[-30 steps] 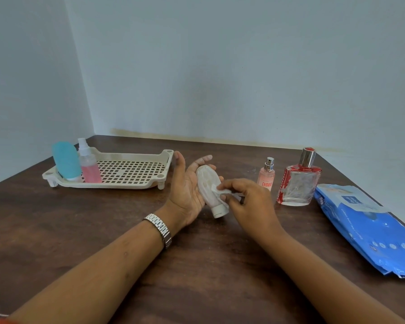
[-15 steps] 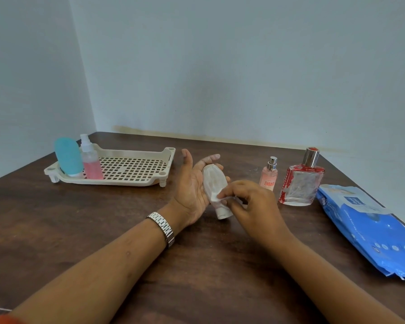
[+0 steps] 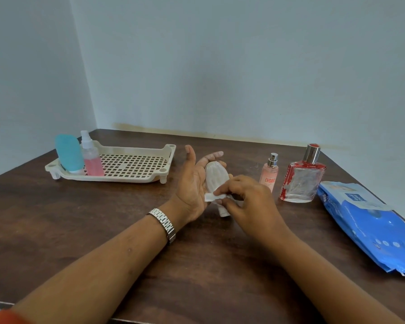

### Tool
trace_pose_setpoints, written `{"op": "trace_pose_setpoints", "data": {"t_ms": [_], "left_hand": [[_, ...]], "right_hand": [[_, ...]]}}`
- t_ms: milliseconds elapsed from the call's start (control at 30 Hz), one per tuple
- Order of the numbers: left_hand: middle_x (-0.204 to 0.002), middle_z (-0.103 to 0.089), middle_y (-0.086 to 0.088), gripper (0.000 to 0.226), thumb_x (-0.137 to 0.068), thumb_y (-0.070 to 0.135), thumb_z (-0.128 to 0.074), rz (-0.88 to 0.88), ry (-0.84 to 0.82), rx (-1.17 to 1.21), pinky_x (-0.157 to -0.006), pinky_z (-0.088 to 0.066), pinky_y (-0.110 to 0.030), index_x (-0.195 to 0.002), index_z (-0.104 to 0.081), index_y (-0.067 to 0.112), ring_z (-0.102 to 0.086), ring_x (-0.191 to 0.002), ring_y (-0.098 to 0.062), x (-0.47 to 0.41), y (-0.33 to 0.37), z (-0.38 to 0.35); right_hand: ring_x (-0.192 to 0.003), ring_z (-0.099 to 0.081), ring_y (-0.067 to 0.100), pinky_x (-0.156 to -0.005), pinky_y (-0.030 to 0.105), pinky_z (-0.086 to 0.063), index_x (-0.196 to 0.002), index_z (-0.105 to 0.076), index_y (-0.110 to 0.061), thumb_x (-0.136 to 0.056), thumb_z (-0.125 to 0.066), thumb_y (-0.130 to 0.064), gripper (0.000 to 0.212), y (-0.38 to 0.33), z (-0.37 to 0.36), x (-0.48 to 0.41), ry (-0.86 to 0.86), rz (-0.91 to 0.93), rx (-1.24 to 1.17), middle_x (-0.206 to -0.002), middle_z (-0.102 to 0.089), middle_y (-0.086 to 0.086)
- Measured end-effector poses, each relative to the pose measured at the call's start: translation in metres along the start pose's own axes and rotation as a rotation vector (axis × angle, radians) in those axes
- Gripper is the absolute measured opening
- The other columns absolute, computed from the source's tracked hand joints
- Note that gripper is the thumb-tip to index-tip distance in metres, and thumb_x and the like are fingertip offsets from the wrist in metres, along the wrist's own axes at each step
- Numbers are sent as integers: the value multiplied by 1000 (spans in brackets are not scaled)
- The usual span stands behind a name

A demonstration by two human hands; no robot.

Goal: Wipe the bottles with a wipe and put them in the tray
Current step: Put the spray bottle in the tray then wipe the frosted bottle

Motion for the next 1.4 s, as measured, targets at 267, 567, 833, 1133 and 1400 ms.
{"op": "trace_pose_setpoints", "data": {"t_ms": [267, 567, 833, 1133, 1400], "left_hand": [[-93, -54, -5, 86, -72, 75, -33, 15, -14, 71, -72, -52, -35, -125, -50, 10, -58, -79, -17, 0, 0, -2], [-95, -55, -5, 86, -75, 78, -30, 7, 4, 20, -78, -52, -40, -124, -53, 11, -59, -84, -23, 1, 2, -1], [-93, -54, -7, 87, -74, 74, -30, -3, 8, 27, -71, -53, -32, -126, -49, 6, -58, -78, -17, 2, 2, -2], [-94, -54, -6, 86, -74, 74, -28, -4, 4, -6, -79, -50, -39, -126, -50, 9, -59, -82, -23, 5, 4, -4], [-90, -54, -5, 97, -73, 77, -27, 5, 1, -54, -64, -51, -23, -134, -46, 3, -55, -73, -12, 5, 0, -8]], "right_hand": [[-86, -50, -9, -72, -1, -37, -90, -68, -22, -80, -71, -10, 16, 18, 14, -4, 129, -117, -85, -96, -59, -12], [-91, -52, 0, -76, 7, -40, -96, -71, -21, -83, -67, -10, 17, 4, 2, 5, -41, 2, 81, -99, -59, -10], [-88, -54, 3, -76, 6, -38, -97, -71, -17, -82, -67, -3, 21, 13, 14, -1, 128, -64, 12, -98, -61, -5], [-76, -51, -2, -69, 5, -41, -94, -74, -18, -82, -68, -6, 19, 6, 7, 8, -34, 12, 62, -86, -54, -11], [-85, -56, 22, -64, 32, -53, -92, -71, -11, -72, -76, -5, 21, -39, -11, 7, 10, 306, 376, -92, -61, 3]]}}
Point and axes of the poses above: each hand's wrist, its own x-axis away from the middle knuckle, its own z-axis out of the back of the hand, y = z × x, the point moved 10 cm from there along -x, towards the middle knuckle
